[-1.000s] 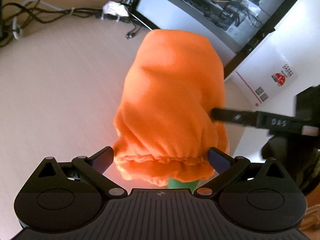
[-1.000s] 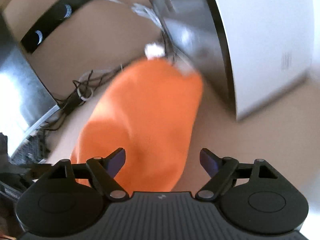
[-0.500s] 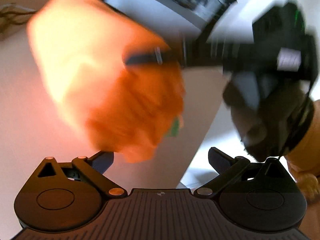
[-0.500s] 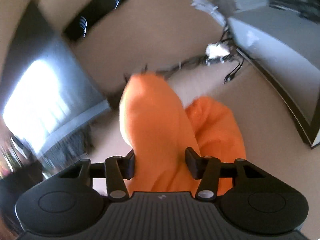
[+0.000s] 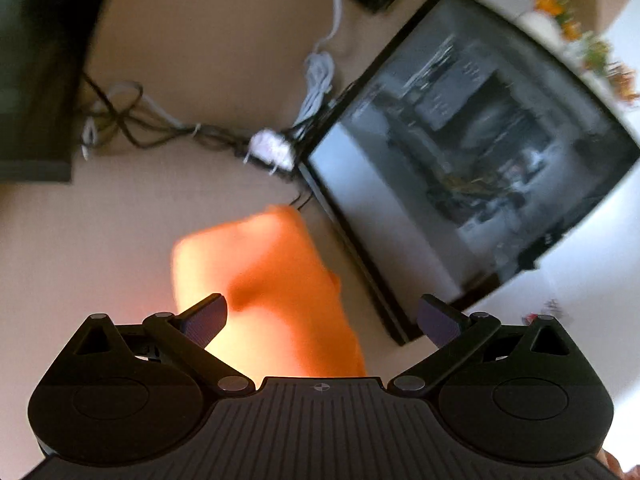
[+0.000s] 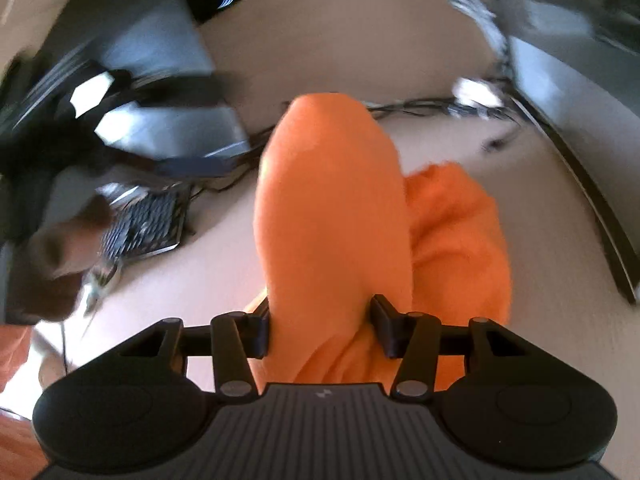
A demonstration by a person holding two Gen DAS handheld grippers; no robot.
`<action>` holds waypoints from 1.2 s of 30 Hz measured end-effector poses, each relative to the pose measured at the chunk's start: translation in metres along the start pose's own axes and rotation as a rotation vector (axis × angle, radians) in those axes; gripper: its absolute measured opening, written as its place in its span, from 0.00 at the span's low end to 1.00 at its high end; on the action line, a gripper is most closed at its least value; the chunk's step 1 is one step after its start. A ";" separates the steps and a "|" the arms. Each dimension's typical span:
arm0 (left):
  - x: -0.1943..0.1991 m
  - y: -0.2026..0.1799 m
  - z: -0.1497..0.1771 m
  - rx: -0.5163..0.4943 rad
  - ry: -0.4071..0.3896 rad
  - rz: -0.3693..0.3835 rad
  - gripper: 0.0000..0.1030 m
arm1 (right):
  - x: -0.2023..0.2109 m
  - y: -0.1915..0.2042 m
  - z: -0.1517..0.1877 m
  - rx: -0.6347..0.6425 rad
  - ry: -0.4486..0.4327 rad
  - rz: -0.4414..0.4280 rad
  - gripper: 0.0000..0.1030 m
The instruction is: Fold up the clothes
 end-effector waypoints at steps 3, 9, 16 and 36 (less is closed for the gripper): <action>-0.027 0.005 0.005 -0.011 0.073 -0.170 1.00 | 0.001 0.000 -0.001 0.044 0.006 0.003 0.48; -0.032 0.026 0.012 0.025 0.094 -0.216 1.00 | 0.049 -0.035 -0.029 -0.008 -0.149 0.054 0.58; -0.014 0.025 0.018 -0.100 0.073 -0.308 0.99 | -0.038 -0.070 -0.091 -0.033 -0.171 0.236 0.31; -0.059 -0.025 -0.003 -0.140 0.097 -0.002 0.98 | 0.028 0.006 -0.007 -0.077 -0.156 0.088 0.69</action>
Point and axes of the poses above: each gripper's, at about its wrist camera, not at the fingertips, and x roughly against the way its jaws point, y to its left, z to its underside, the point moved 7 cm from there along -x, roughly the way its jaws point, and after that the axes turned 6 degrees about y, right-handed, at the moved point
